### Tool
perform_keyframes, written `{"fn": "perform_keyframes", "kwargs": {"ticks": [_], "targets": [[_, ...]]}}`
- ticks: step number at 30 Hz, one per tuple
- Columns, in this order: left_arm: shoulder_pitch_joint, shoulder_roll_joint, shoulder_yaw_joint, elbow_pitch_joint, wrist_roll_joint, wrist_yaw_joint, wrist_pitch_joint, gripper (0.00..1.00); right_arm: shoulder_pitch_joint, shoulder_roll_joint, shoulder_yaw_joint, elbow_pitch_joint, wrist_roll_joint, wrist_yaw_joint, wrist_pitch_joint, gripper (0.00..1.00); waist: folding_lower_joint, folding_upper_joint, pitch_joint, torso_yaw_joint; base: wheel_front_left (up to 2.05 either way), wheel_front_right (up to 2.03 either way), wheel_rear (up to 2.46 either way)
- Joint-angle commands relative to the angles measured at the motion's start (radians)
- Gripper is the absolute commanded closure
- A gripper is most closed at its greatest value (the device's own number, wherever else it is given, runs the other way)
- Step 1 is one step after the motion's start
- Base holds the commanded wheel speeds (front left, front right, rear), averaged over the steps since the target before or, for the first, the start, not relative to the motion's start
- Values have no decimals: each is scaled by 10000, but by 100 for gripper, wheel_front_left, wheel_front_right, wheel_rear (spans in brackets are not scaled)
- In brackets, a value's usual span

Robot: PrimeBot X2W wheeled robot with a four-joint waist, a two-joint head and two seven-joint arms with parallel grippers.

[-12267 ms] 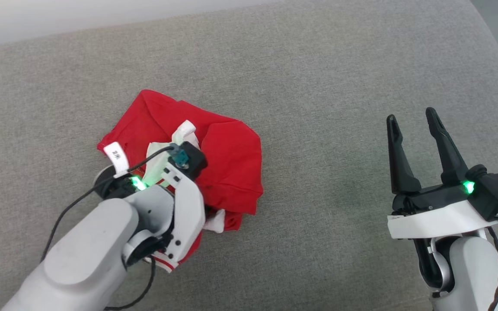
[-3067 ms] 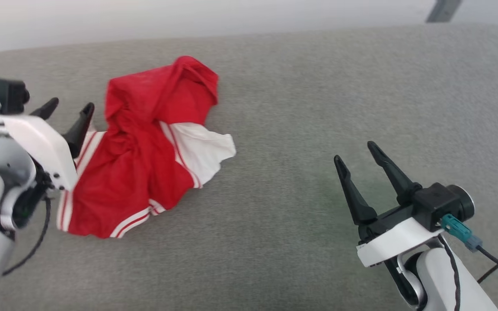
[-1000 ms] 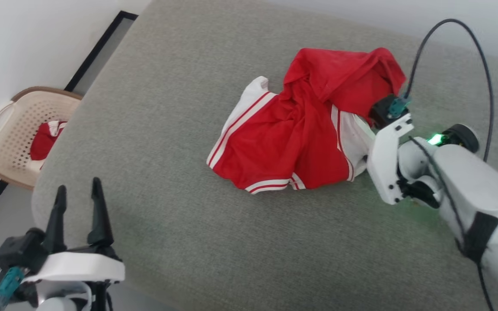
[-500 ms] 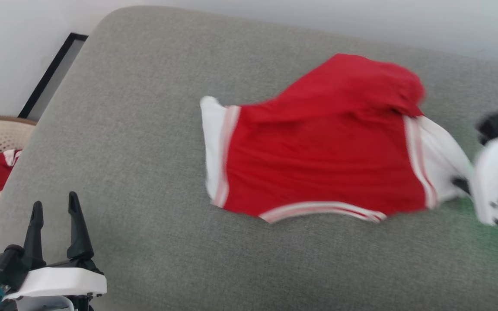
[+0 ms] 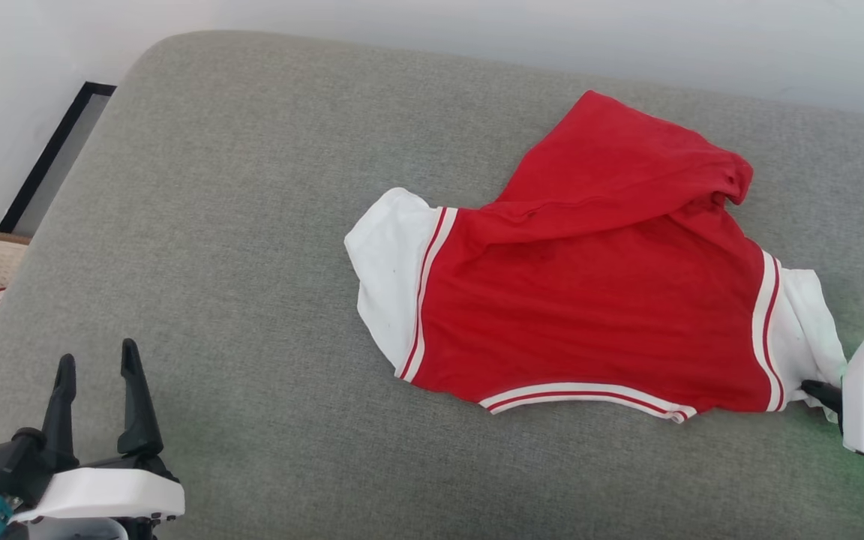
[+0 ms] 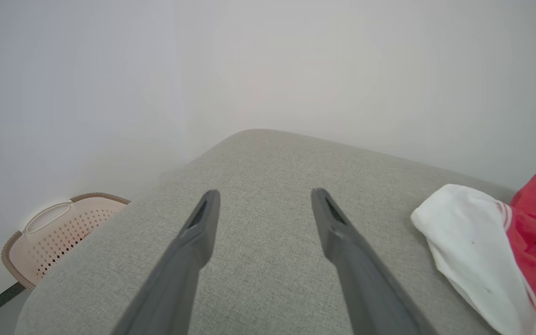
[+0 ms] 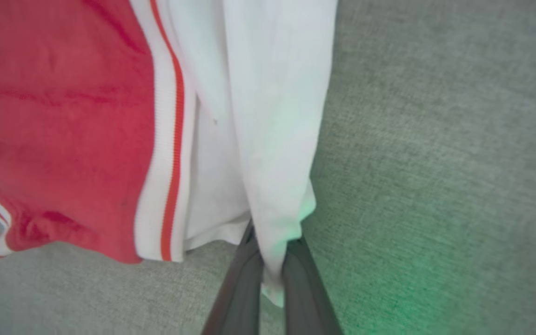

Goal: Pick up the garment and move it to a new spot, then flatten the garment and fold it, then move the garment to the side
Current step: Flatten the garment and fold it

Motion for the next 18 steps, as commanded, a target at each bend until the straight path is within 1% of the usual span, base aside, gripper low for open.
{"fn": "perform_keyframes", "kwargs": {"ticks": [1,5,6,8,9,11,18], "targets": [[-91,46,42,-10,50,-44,-52,0,1165,178,201,770,-426,-100,729,100,0,0,-14,-70,0,0,0],[-89,138,57,-12,95,-63,-51,0,1140,472,-263,466,-999,-100,908,100,0,0,1,-263,0,0,0],[-93,158,39,8,98,-68,-51,0,1064,570,-351,330,-1122,-98,743,85,0,0,13,-308,0,0,0],[-128,219,-1,50,111,-66,-51,0,967,707,-523,42,-1378,-98,520,46,0,0,22,-406,0,0,0],[-155,248,-33,53,97,-67,-52,0,901,775,-625,-143,-1463,-91,412,0,0,0,29,-456,0,0,0],[-177,271,-75,68,60,-71,-52,0,817,844,-726,-321,-1520,-89,332,0,0,0,34,-509,0,0,0],[-317,683,-245,38,-154,-76,-52,0,670,1122,-1420,-2216,-1993,-75,-204,0,0,0,23,-1043,0,0,0]]}}
